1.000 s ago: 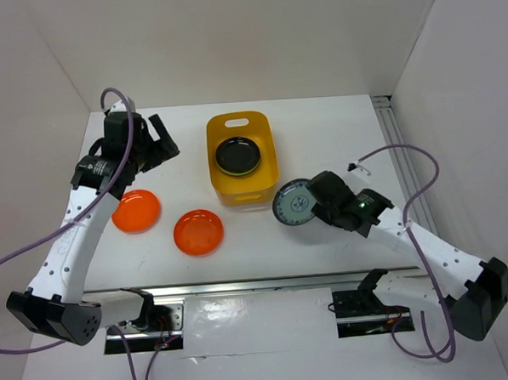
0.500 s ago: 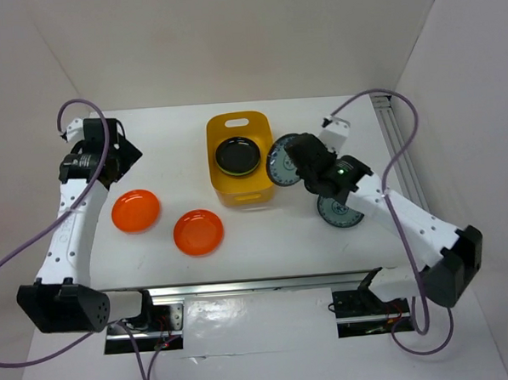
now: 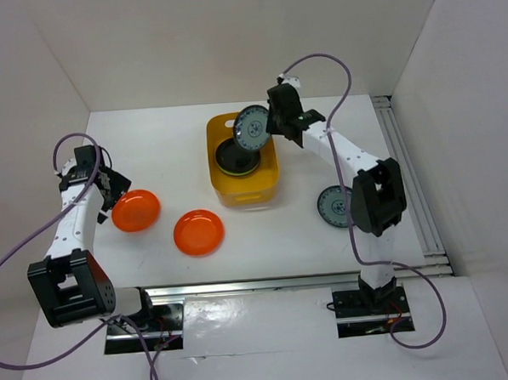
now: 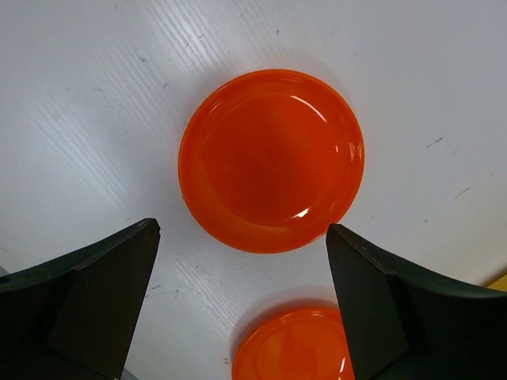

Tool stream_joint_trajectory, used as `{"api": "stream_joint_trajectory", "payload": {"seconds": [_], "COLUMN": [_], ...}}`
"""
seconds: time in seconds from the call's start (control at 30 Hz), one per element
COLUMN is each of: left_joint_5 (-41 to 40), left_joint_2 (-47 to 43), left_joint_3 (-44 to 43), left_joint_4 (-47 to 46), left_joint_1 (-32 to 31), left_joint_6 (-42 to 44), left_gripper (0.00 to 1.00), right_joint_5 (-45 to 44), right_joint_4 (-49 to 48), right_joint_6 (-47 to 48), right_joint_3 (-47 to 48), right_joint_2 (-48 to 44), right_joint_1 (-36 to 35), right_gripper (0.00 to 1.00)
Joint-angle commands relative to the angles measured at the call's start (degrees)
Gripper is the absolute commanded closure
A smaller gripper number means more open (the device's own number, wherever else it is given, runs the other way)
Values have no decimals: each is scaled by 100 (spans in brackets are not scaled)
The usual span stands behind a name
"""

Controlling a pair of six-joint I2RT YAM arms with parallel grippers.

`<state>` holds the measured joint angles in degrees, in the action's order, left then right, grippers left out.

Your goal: Place the plates into the plastic bin on the countertop

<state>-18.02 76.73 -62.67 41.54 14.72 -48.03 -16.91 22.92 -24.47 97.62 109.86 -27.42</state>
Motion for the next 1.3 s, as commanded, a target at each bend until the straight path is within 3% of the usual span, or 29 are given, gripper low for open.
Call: {"api": "stream_joint_trajectory", "payload": {"seconds": [0.0, 0.47, 0.57, 0.6, 0.7, 0.73, 0.8, 0.87, 1.1, 1.27], "left_joint_5": [132, 326, 326, 326, 387, 387, 457, 518, 685, 686], "left_joint_2": [-237, -413, -413, -413, -352, -352, -229, -229, 359, 747], "left_joint_3": [133, 1082, 1204, 1205, 1205, 1205, 1205, 1275, 1469, 1521], "left_joint_4": [-348, -568, -568, -568, -621, -621, -621, -559, -621, -999], "left_joint_1": [101, 672, 734, 734, 734, 734, 796, 848, 901, 901], "left_joint_6": [118, 180, 232, 233, 233, 233, 233, 181, -162, -320], "left_gripper": [0, 0, 0, 0, 0, 0, 0, 0, 4, 5], "right_joint_5": [706, 1638, 1752, 1752, 1875, 1875, 2137, 2192, 2578, 2798], "right_joint_4": [-305, -437, -437, -437, -437, -437, -437, -376, -376, -885], "right_joint_6": [399, 522, 522, 522, 522, 574, 636, 715, 830, 777], "right_joint_3": [722, 653, 653, 705, 758, 836, 977, 1197, 1391, 505], "right_joint_2": [473, 1134, 1186, 1186, 1186, 1186, 1186, 1126, 301, -623], "right_joint_1": [87, 35, 35, 35, -18, -79, -132, -246, -589, -642], "right_gripper": [100, 99, 72, 50, 27, 26, 7, 0, 0, 0]}}
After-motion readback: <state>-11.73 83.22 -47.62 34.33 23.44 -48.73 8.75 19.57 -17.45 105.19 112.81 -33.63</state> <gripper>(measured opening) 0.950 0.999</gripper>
